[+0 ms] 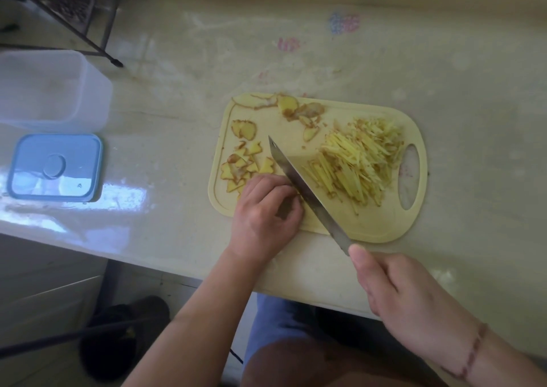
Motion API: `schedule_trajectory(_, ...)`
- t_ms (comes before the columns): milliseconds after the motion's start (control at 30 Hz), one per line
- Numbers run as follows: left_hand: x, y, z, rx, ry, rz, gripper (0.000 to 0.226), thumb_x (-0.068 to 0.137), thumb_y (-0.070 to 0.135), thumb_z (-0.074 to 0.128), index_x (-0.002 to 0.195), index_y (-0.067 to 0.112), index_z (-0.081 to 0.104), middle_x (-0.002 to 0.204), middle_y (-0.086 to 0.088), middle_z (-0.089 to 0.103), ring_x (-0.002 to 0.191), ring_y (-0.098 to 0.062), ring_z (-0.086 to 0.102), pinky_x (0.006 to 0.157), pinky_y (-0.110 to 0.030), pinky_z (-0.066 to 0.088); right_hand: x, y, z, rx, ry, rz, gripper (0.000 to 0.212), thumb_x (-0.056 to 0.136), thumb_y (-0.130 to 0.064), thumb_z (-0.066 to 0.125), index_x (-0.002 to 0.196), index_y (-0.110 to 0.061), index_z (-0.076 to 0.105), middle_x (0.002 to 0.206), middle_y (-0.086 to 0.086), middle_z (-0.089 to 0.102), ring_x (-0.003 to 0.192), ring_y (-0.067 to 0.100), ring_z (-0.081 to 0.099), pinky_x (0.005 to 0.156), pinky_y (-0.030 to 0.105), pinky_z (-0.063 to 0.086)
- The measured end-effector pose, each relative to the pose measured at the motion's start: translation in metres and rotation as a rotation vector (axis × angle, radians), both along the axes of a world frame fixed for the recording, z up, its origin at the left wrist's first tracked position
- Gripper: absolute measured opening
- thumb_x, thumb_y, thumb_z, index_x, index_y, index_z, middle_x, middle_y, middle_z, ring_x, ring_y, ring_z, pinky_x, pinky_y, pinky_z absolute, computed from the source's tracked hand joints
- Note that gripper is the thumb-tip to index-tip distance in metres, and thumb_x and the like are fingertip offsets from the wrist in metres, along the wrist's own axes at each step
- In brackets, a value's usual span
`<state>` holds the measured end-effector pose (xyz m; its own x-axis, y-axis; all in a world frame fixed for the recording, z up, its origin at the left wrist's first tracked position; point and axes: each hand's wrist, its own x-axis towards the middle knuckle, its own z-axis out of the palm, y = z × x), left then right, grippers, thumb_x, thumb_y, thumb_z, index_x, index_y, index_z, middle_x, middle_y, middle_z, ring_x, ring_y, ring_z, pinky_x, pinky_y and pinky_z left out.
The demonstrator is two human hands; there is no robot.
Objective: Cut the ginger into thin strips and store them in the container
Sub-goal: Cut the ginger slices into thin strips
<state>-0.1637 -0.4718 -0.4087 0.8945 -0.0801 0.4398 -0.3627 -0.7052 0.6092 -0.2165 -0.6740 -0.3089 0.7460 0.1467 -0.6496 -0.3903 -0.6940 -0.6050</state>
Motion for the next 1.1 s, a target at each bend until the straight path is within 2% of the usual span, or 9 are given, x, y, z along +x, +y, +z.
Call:
schedule_trajectory(267, 0.001, 0.001, -0.001, 0.017, -0.018, -0.013, 0.005, 0.081, -0.005, 0.07, 0.078, -0.003, 0.074, 0.085, -0.012, 0.071, 0.079, -0.028, 0.066, 0.073, -0.04, 0.054, -0.005, -0.002, -0.003, -0.016, -0.002, 0.027, 0.081, 0.072, -0.087, 0.01, 0.055, -0.014, 0.04, 0.047, 0.0, 0.046, 0.046, 0.011, 0.046, 0.062, 0.04, 0.046)
schedule_trajectory(367, 0.002, 0.002, -0.002, 0.01, -0.024, -0.023, 0.006, 0.081, -0.006, 0.072, 0.077, -0.003, 0.075, 0.084, -0.011, 0.072, 0.08, -0.027, 0.068, 0.073, -0.04, 0.054, 0.002, 0.005, -0.006, -0.003, 0.001, 0.024, 0.078, 0.078, -0.084, 0.008, 0.055, -0.016, 0.039, 0.046, -0.001, 0.043, 0.045, 0.011, 0.044, 0.061, 0.037, 0.045)
schedule_trajectory(500, 0.0, 0.004, -0.002, 0.017, -0.023, -0.028, 0.006, 0.082, -0.004, 0.074, 0.077, -0.002, 0.076, 0.084, -0.011, 0.072, 0.082, -0.027, 0.069, 0.073, -0.041, 0.054, 0.021, 0.015, -0.007, 0.038, -0.027, 0.014, 0.071, 0.082, -0.077, 0.016, 0.057, -0.014, 0.037, 0.045, -0.002, 0.037, 0.043, 0.01, 0.037, 0.059, 0.04, 0.043)
schedule_trajectory(567, -0.003, 0.005, -0.003, 0.025, -0.03, -0.021, 0.007, 0.083, -0.003, 0.075, 0.076, -0.002, 0.075, 0.084, -0.01, 0.072, 0.085, -0.026, 0.069, 0.075, -0.042, 0.055, 0.019, 0.011, -0.005, 0.031, -0.035, 0.003, 0.074, 0.083, -0.08, 0.015, 0.056, -0.014, 0.036, 0.045, -0.003, 0.036, 0.043, 0.01, 0.036, 0.057, 0.041, 0.041)
schedule_trajectory(700, -0.003, 0.005, -0.005, 0.027, -0.036, -0.009, 0.008, 0.085, -0.001, 0.074, 0.077, -0.001, 0.075, 0.088, -0.011, 0.071, 0.086, -0.028, 0.067, 0.078, -0.041, 0.053, 0.004, 0.001, 0.001, 0.026, -0.028, -0.011, 0.075, 0.073, -0.086, 0.017, 0.057, -0.015, 0.033, 0.045, -0.003, 0.033, 0.042, 0.01, 0.033, 0.054, 0.035, 0.034)
schedule_trajectory(867, -0.004, 0.006, -0.004, 0.038, -0.034, 0.011, 0.006, 0.081, -0.002, 0.075, 0.075, 0.0, 0.075, 0.085, -0.01, 0.069, 0.085, -0.03, 0.066, 0.079, -0.041, 0.052, -0.004, 0.003, 0.0, -0.012, -0.045, 0.03, 0.078, 0.073, -0.085, 0.014, 0.055, -0.013, 0.037, 0.045, -0.001, 0.041, 0.045, 0.011, 0.042, 0.06, 0.04, 0.044)
schedule_trajectory(1100, -0.004, 0.006, -0.005, 0.048, -0.021, 0.002, 0.006, 0.083, 0.001, 0.073, 0.077, 0.002, 0.075, 0.087, -0.006, 0.072, 0.088, -0.029, 0.067, 0.08, -0.043, 0.051, -0.006, 0.004, -0.003, -0.028, -0.058, 0.009, 0.078, 0.083, -0.081, 0.013, 0.054, -0.014, 0.039, 0.047, -0.001, 0.048, 0.047, 0.011, 0.046, 0.059, 0.035, 0.042)
